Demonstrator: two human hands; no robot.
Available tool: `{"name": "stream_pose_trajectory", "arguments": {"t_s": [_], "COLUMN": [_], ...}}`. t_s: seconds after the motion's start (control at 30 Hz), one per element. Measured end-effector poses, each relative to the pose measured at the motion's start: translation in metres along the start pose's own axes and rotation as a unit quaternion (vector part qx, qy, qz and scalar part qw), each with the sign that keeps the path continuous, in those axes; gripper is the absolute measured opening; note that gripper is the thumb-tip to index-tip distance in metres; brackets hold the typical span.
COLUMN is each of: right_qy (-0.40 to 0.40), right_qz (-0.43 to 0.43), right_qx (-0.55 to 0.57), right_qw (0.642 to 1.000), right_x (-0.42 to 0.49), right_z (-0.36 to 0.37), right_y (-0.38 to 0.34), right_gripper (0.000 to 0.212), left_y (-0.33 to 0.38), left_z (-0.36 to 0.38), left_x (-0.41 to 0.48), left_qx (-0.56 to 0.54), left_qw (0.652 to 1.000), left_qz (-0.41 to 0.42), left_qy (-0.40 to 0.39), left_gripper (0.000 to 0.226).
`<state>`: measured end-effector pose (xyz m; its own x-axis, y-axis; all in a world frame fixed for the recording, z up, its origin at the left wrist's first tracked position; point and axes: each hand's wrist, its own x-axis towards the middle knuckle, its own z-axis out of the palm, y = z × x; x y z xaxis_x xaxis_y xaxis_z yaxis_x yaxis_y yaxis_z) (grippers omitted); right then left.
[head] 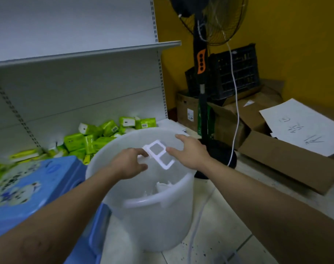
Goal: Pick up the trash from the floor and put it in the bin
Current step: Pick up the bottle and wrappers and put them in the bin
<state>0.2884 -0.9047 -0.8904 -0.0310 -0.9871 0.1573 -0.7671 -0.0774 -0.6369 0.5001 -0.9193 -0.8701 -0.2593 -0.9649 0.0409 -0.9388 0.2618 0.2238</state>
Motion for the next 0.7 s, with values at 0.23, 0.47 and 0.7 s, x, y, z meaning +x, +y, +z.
{"name": "stream_pose_trajectory", "arguments": {"t_s": [0.23, 0.47, 0.7], "right_qy": [0.019, -0.025, -0.089], "right_qz": [0.004, 0.011, 0.076], "right_qx": [-0.043, -0.156, -0.254], "right_qw": [0.999, 0.987, 0.960], "right_x": [-0.004, -0.031, -0.122], "right_z": [-0.020, -0.091, -0.101], "right_y": [0.019, 0.061, 0.143], "right_gripper": [0.061, 0.068, 0.075], "left_y": [0.031, 0.117, 0.203], "left_z": [-0.001, 0.024, 0.109], "left_x": [0.010, 0.006, -0.019], "left_qx": [-0.045, -0.089, -0.118], "left_qw": [0.995, 0.974, 0.944], "left_qz": [0.059, 0.194, 0.307], "left_qy": [0.064, 0.080, 0.000], "left_gripper": [0.038, 0.045, 0.047]}}
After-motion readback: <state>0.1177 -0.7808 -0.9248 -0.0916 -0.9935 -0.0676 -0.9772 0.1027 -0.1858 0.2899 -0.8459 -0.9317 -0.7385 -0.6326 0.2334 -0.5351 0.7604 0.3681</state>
